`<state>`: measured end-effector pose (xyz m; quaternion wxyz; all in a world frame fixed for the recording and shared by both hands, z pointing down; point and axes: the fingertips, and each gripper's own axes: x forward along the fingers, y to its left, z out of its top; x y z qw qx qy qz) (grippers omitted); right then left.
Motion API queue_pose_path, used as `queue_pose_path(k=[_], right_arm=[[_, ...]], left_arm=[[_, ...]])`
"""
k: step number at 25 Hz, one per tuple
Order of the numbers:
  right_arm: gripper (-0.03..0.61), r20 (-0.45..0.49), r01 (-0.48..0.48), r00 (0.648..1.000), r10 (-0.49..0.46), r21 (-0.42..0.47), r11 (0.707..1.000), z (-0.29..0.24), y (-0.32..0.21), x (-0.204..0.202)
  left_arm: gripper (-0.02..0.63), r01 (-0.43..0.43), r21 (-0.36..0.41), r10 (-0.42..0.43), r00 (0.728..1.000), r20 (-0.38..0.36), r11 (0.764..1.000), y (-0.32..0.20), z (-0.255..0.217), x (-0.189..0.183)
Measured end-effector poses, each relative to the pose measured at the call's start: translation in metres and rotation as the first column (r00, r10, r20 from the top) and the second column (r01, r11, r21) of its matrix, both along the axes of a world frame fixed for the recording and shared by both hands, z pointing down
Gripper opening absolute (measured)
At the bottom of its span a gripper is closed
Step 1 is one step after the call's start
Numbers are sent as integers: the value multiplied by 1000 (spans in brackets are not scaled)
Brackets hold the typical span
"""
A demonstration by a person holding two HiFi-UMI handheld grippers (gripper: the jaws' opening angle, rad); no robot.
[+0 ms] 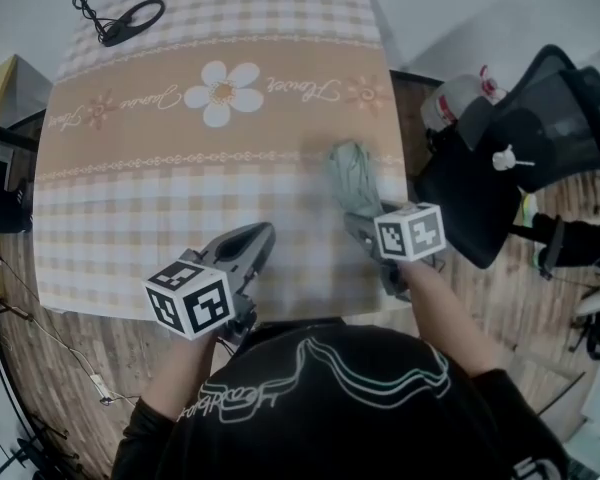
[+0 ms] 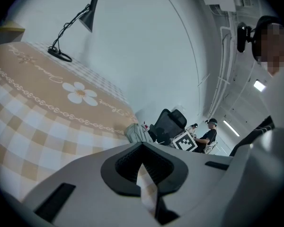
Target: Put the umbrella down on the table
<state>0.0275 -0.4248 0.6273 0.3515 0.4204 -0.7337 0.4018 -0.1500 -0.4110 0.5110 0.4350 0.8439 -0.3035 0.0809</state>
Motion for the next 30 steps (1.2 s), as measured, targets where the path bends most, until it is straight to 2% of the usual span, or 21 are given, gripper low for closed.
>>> queue_pose_path(k=[8, 16, 19, 24, 28, 30], right_arm=[[278, -179, 35, 983, -30, 29, 999, 10, 3, 6], [293, -241, 67, 969, -53, 53, 996, 13, 4, 4], [295, -235, 62, 971, -48, 52, 997, 13, 3, 3], [308, -161, -5, 987, 17, 73, 997, -6, 0, 0], [308, -123, -12, 992, 32, 164, 986, -38, 0, 8], [307, -48, -61, 996, 76, 263, 963, -68, 2, 13]], left_arm=[[-3, 4, 16, -4, 1000, -24, 1000, -14, 1, -6], [-3, 23, 7, -23, 999, -34, 1000, -11, 3, -24], [-3, 29, -14, -29, 999, -28, 999, -5, 9, -28], [-3, 16, 32, -17, 999, 27, 999, 4, 1, -26], [-3, 24, 45, -25, 1000, 10, 999, 15, -13, -15], [-3, 24, 44, -24, 1000, -14, 999, 26, -24, -6]])
